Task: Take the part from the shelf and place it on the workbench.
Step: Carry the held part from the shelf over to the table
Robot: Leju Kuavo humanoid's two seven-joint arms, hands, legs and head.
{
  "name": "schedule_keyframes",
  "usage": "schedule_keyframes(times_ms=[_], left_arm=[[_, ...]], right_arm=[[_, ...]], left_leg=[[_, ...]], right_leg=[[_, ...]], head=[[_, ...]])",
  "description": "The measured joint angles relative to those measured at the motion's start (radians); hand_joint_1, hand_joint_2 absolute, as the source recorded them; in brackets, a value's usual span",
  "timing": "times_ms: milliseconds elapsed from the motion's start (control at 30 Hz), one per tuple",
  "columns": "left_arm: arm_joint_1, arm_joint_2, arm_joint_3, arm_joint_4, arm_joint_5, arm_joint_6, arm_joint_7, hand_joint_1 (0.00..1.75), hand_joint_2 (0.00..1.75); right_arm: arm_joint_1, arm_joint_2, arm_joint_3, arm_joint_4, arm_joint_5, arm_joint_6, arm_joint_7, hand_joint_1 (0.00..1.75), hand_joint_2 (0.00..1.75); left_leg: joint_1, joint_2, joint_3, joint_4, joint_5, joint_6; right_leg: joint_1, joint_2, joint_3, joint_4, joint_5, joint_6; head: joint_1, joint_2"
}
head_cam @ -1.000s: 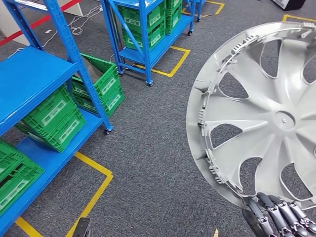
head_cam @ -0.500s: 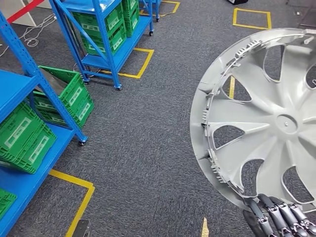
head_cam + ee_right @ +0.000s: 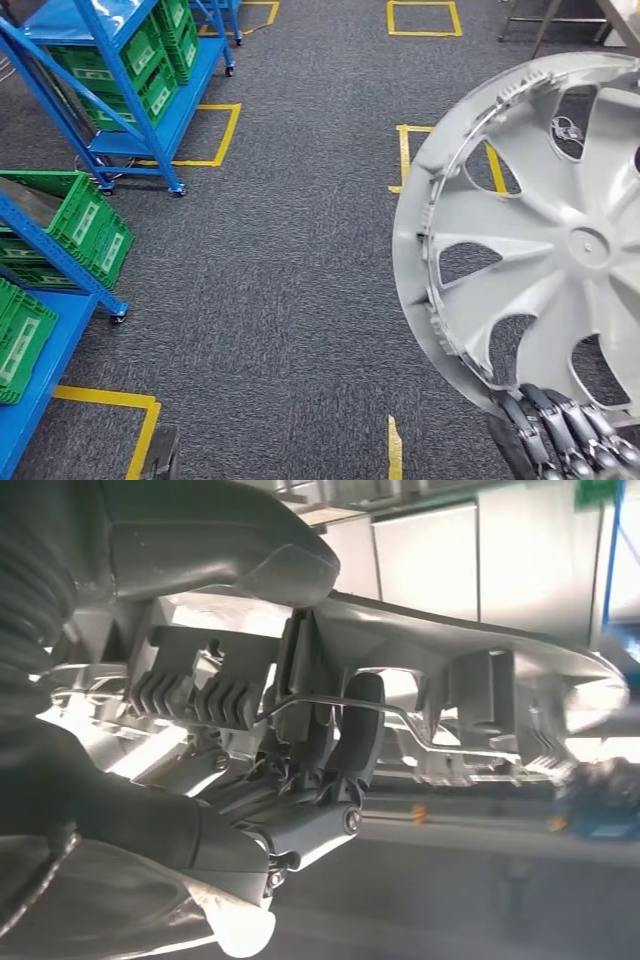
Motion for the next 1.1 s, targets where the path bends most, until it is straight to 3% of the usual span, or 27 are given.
schedule_keyframes(times_ms=[67, 133, 200, 233, 300, 367, 433, 500, 567, 633, 700, 733, 767, 800, 833, 900, 933, 1000, 1033, 1100], left_arm=[[-0.110, -0.052, 0.006, -0.009, 0.004, 0.045, 0.094, 0.00, 0.00], [-0.161, -0.077, 0.009, -0.015, 0.013, 0.046, 0.104, 0.00, 0.00], [-0.165, -0.080, 0.016, -0.018, 0.022, 0.040, 0.095, 0.00, 0.00], [-0.161, -0.079, 0.020, -0.019, 0.025, 0.039, 0.091, 0.00, 0.00], [-0.159, -0.077, 0.026, -0.022, 0.026, 0.034, 0.087, 0.00, 0.00], [-0.164, -0.075, 0.028, -0.024, 0.026, 0.030, 0.084, 0.00, 0.00], [-0.166, -0.074, 0.030, -0.024, 0.027, 0.028, 0.084, 0.00, 0.00], [-0.167, -0.075, 0.032, -0.026, 0.027, 0.028, 0.085, 0.00, 0.00], [-0.169, -0.075, 0.033, -0.028, 0.026, 0.029, 0.085, 0.00, 0.00], [-0.168, -0.075, 0.035, -0.029, 0.025, 0.029, 0.087, 0.00, 0.00], [-0.165, -0.074, 0.037, -0.029, 0.025, 0.028, 0.090, 0.00, 0.00], [-0.165, -0.074, 0.039, -0.029, 0.024, 0.028, 0.091, 0.00, 0.00], [-0.166, -0.075, 0.040, -0.029, 0.022, 0.028, 0.094, 0.00, 0.00], [-0.167, -0.076, 0.040, -0.029, 0.019, 0.029, 0.096, 0.00, 0.00], [-0.170, -0.077, 0.040, -0.029, 0.015, 0.030, 0.099, 0.00, 0.00], [-0.174, -0.079, 0.040, -0.030, 0.008, 0.037, 0.103, 0.00, 0.00], [-0.177, -0.081, 0.040, -0.030, 0.006, 0.041, 0.103, 0.00, 0.00], [-0.181, -0.086, 0.041, -0.031, 0.003, 0.046, 0.104, 0.00, 0.00], [-0.180, -0.088, 0.040, -0.031, -0.004, 0.040, 0.100, 0.00, 0.00], [-0.148, -0.087, 0.031, -0.031, -0.036, 0.006, 0.048, 0.00, 0.00]], right_arm=[[-0.155, -0.037, 0.107, 0.100, -0.011, 0.002, 0.080, 1.75, 1.75], [-0.235, -0.059, 0.181, 0.169, -0.022, 0.001, 0.104, 1.75, 1.75], [-0.273, -0.075, 0.229, 0.208, -0.025, 0.001, 0.105, 1.75, 1.75], [-0.285, -0.084, 0.246, 0.222, -0.027, 0.001, 0.106, 1.75, 1.75], [-0.300, -0.098, 0.267, 0.240, -0.029, 0.001, 0.108, 1.75, 1.75], [-0.315, -0.106, 0.281, 0.254, -0.032, 0.001, 0.109, 1.75, 1.75], [-0.327, -0.111, 0.291, 0.266, -0.034, 0.001, 0.109, 1.75, 1.75], [-0.333, -0.117, 0.296, 0.275, -0.036, 0.001, 0.110, 1.75, 1.75], [-0.342, -0.123, 0.299, 0.284, -0.039, 0.001, 0.109, 1.75, 1.75], [-0.354, -0.126, 0.305, 0.294, -0.042, 0.001, 0.108, 1.75, 1.75], [-0.361, -0.129, 0.312, 0.302, -0.044, 0.001, 0.107, 1.75, 1.75], [-0.362, -0.130, 0.314, 0.306, -0.046, 0.001, 0.108, 1.75, 1.75], [-0.364, -0.132, 0.315, 0.309, -0.048, 0.001, 0.108, 1.75, 1.75], [-0.365, -0.135, 0.316, 0.312, -0.051, 0.001, 0.110, 1.75, 1.75], [-0.366, -0.138, 0.317, 0.313, -0.055, 0.001, 0.113, 1.75, 1.75], [-0.363, -0.144, 0.316, 0.314, -0.059, 0.000, 0.120, 1.75, 1.75], [-0.359, -0.147, 0.315, 0.314, -0.060, -0.001, 0.123, 1.75, 1.75], [-0.348, -0.151, 0.313, 0.314, -0.062, -0.002, 0.125, 1.75, 1.75], [-0.339, -0.153, 0.311, 0.313, -0.058, -0.002, 0.123, 1.75, 1.75], [-0.268, -0.140, 0.276, 0.279, -0.037, -0.003, 0.095, 1.75, 1.75]], left_leg=[[0.007, -0.048, -0.025, 0.055, -0.033, -0.008], [0.009, -0.104, -0.077, 0.182, -0.095, -0.009], [0.007, -0.119, -0.126, 0.286, -0.121, -0.004], [0.006, -0.124, -0.134, 0.290, -0.104, 0.002], [0.000, -0.144, -0.110, 0.195, -0.021, 0.017], [-0.003, -0.189, -0.074, 0.079, 0.043, 0.030], [-0.004, -0.207, -0.061, 0.031, 0.051, 0.036], [-0.002, -0.183, -0.057, 0.012, 0.050, 0.039], [0.002, -0.158, -0.052, -0.006, 0.055, 0.042], [0.002, -0.131, -0.049, -0.013, 0.057, 0.045], [0.001, -0.101, -0.050, -0.013, 0.056, 0.046], [0.002, -0.087, -0.050, -0.012, 0.055, 0.044], [0.003, -0.073, -0.049, -0.011, 0.053, 0.042], [0.004, -0.060, -0.049, -0.009, 0.050, 0.038], [0.002, -0.049, -0.049, -0.005, 0.046, 0.031], [-0.004, -0.031, -0.049, 0.007, 0.036, 0.018], [-0.007, -0.021, -0.048, 0.011, 0.033, 0.014], [-0.004, -0.005, -0.044, 0.013, 0.028, 0.006], [0.000, -0.017, -0.045, 0.022, 0.018, 0.001], [0.006, -0.070, -0.070, 0.093, -0.034, -0.008]], right_leg=[[0.000, 0.021, -0.006, -0.003, 0.010, -0.014], [0.000, 0.042, -0.007, -0.003, 0.014, -0.023], [0.004, 0.078, -0.007, -0.002, 0.016, -0.028], [0.006, 0.098, -0.007, -0.001, 0.017, -0.028], [0.009, 0.127, -0.004, 0.000, 0.017, -0.028], [0.010, 0.147, -0.007, 0.001, 0.018, -0.024], [0.006, 0.168, -0.020, 0.002, 0.024, -0.014], [0.004, 0.179, -0.035, 0.002, 0.028, -0.003], [0.007, 0.133, -0.061, 0.037, 0.005, 0.004], [0.007, 0.073, -0.118, 0.147, -0.049, 0.012], [0.000, 0.057, -0.174, 0.258, -0.083, 0.022], [-0.004, 0.054, -0.181, 0.270, -0.076, 0.027], [-0.007, 0.047, -0.167, 0.243, -0.053, 0.032], [-0.011, 0.030, -0.135, 0.182, -0.020, 0.036], [-0.009, -0.002, -0.098, 0.114, 0.002, 0.041], [-0.006, -0.042, -0.047, 0.025, 0.024, 0.033], [-0.003, -0.044, -0.042, 0.014, 0.021, 0.025], [-0.003, -0.014, -0.044, 0.015, 0.025, 0.006], [-0.003, -0.001, -0.044, 0.015, 0.026, 0.000], [-0.004, 0.022, -0.041, 0.014, 0.026, -0.013]], head=[[-0.004, 0.000], [-0.006, 0.000], [-0.007, 0.000], [-0.007, 0.000], [-0.007, 0.000], [-0.006, 0.000], [-0.008, 0.000], [-0.010, 0.000], [-0.006, 0.000], [-0.003, 0.000], [-0.003, 0.000], [-0.003, 0.000], [-0.003, 0.000], [-0.003, 0.000], [-0.002, 0.000], [-0.001, 0.000], [-0.001, 0.000], [-0.002, 0.000], [-0.003, 0.000], [-0.005, 0.000]])
